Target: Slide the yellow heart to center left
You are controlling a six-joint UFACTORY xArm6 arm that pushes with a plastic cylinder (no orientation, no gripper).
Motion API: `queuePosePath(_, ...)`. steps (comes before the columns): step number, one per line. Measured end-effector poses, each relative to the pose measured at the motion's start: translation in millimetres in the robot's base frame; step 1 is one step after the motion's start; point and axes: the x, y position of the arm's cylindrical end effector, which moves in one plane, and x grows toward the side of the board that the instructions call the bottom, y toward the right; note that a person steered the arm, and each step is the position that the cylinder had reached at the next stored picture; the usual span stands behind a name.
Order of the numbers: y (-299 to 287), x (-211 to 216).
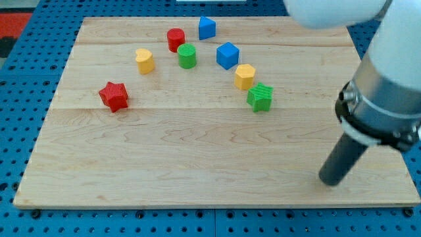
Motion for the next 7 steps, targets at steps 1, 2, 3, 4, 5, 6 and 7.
queuePosePath(1,13,-76)
queuePosePath(2,13,-199)
queuePosePath(3,1,-309)
queuePosePath(4,-93,-361)
queuePosePath(5,-154,-375)
queuePosePath(6,-215,-334)
queuePosePath(7,-287,-276)
